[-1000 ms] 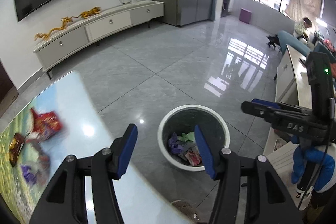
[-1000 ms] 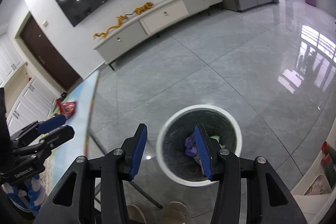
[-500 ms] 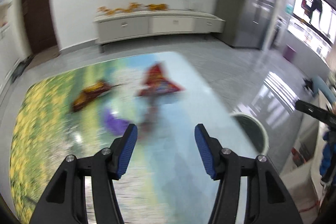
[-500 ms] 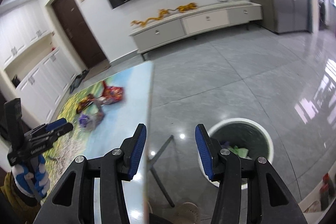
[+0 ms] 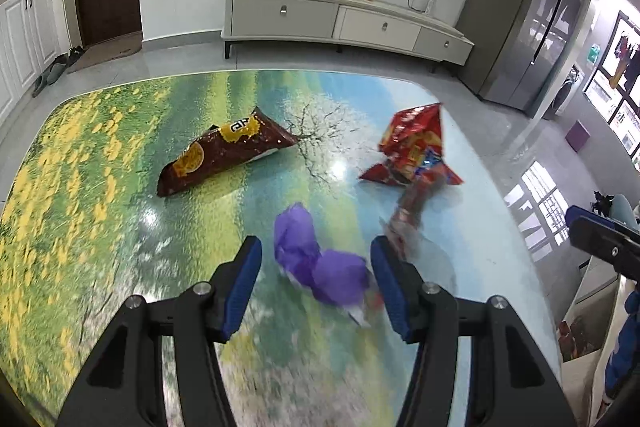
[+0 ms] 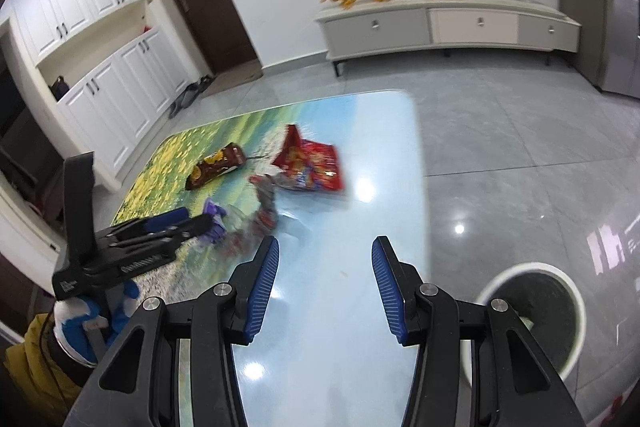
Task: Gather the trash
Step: 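Grasp the purple wrapper with the left tool while the right tool grasps the clear wrapper, then carry the purple and clear wrappers over the trash bin and release both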
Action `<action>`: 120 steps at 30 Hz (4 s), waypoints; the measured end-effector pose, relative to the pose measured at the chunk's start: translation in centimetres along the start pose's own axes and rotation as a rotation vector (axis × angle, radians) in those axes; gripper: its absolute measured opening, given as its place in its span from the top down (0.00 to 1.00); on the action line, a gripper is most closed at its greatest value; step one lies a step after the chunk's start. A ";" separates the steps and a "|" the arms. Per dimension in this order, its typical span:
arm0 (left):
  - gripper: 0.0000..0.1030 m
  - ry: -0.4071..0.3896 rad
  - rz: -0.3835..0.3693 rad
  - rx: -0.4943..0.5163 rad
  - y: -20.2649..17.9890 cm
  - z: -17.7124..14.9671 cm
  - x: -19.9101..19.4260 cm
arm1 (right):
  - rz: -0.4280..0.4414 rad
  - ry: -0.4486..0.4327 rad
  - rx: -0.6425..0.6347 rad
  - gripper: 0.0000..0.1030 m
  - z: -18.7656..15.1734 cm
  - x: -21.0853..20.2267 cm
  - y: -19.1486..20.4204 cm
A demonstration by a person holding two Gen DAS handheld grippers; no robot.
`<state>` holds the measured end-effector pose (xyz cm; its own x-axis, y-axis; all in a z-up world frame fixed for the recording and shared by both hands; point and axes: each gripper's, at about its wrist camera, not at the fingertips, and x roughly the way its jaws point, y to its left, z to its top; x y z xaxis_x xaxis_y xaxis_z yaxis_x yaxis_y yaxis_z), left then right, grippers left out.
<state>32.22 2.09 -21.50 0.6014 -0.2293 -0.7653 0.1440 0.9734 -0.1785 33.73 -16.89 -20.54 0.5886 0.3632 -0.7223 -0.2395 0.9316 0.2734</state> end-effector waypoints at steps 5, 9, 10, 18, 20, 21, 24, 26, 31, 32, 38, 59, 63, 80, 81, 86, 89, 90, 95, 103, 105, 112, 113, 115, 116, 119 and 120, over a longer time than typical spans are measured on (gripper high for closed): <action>0.50 0.003 0.010 0.008 1.1 -0.3 0.9 | 0.046 0.038 -0.007 0.53 1.2 4.4 1.9; 0.53 -0.013 -0.011 -0.006 2.3 -0.7 0.6 | 0.066 0.074 -0.028 0.53 1.5 7.5 3.7; 0.53 -0.016 -0.011 -0.003 2.6 -0.8 0.5 | 0.067 0.084 -0.035 0.53 1.5 8.5 4.2; 0.57 -0.032 0.007 0.009 2.7 -2.1 -1.1 | 0.039 0.123 -0.068 0.74 0.4 10.8 6.1; 0.58 -0.038 0.013 0.019 2.4 -2.7 -1.7 | 0.033 0.122 -0.070 0.81 0.0 10.6 6.2; 0.58 -0.040 0.014 0.024 2.4 -3.0 -1.9 | 0.034 0.124 -0.068 0.81 0.0 10.6 6.2; 0.59 -0.053 0.007 0.019 2.4 -3.9 -3.2 | 0.040 0.130 -0.075 0.86 -0.3 9.9 6.3; 0.59 -0.062 -0.002 0.007 2.7 -4.5 -4.3 | 0.058 0.130 -0.080 0.96 -0.6 9.2 6.5; 0.60 -0.093 -0.002 0.005 3.1 -5.5 -7.3 | 0.102 0.111 -0.089 0.97 -1.6 7.0 7.4; 0.60 -0.101 0.000 0.007 3.1 -5.7 -8.0 | 0.112 0.106 -0.090 0.97 -1.8 6.4 7.6; 0.60 -0.156 0.020 0.050 1.4 -6.5 -12.0 | 0.149 0.048 -0.102 0.98 -2.7 1.9 8.6; 0.60 -0.265 0.127 0.380 -12.8 -7.7 -17.8 | 0.186 -0.154 -0.028 0.98 -6.2 -11.1 1.9; 0.60 -0.252 0.111 0.426 -15.5 -7.5 -16.7 | 0.173 -0.184 0.015 0.98 -6.8 -12.6 -0.9; 0.60 -0.055 -0.097 0.554 -27.3 -4.9 -7.0 | -0.046 -0.211 0.280 0.98 -10.4 -13.7 -16.5; 0.60 -0.031 -0.122 0.556 -28.5 -4.6 -5.8 | -0.077 -0.198 0.316 0.98 -10.9 -13.2 -18.3; 0.57 0.028 -0.172 0.588 -33.8 -4.0 -0.6 | -0.155 -0.143 0.440 0.95 -12.0 -10.9 -24.4; 0.53 0.060 -0.204 0.597 -36.2 -4.0 2.6 | -0.172 -0.110 0.475 0.94 -12.4 -9.1 -26.8; 0.52 0.071 -0.209 0.587 -36.7 -4.0 3.6 | -0.174 -0.102 0.476 0.94 -12.6 -8.8 -27.2; 0.41 0.112 -0.237 0.562 -37.7 -3.9 6.7 | -0.211 -0.063 0.500 0.64 -13.3 -6.8 -28.6; 0.39 0.115 -0.251 0.520 -37.4 -3.5 7.0 | -0.240 -0.069 0.551 0.64 -14.3 -7.6 -29.4; 0.39 0.098 -0.204 0.534 -37.3 -3.6 6.3 | -0.238 -0.088 0.560 0.64 -14.2 -8.4 -29.1; 0.39 0.043 -0.098 0.554 -34.3 -4.3 2.1 | -0.213 -0.149 0.515 0.64 -13.0 -11.0 -25.8; 0.39 0.031 -0.087 0.549 -33.4 -4.4 1.3 | -0.204 -0.154 0.501 0.64 -12.8 -11.4 -24.9; 0.39 0.021 -0.073 0.538 -31.8 -4.6 0.0 | -0.188 -0.161 0.474 0.64 -12.5 -11.8 -23.4; 0.39 0.012 -0.056 0.529 -30.7 -4.7 -0.8 | -0.180 -0.162 0.460 0.64 -12.3 -11.9 -22.7; 0.39 -0.010 -0.020 0.491 -27.8 -5.0 -2.9 | -0.151 -0.165 0.406 0.64 -11.7 -12.2 -19.9; 0.39 -0.020 -0.002 0.477 -26.8 -5.1 -3.7 | -0.137 -0.164 0.382 0.64 -11.4 -12.2 -18.6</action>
<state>22.14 -23.14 -17.07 0.6152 -0.2360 -0.7522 0.4873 0.8639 0.1275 22.22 -38.81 -24.11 0.7171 0.2048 -0.6662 0.1339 0.8975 0.4201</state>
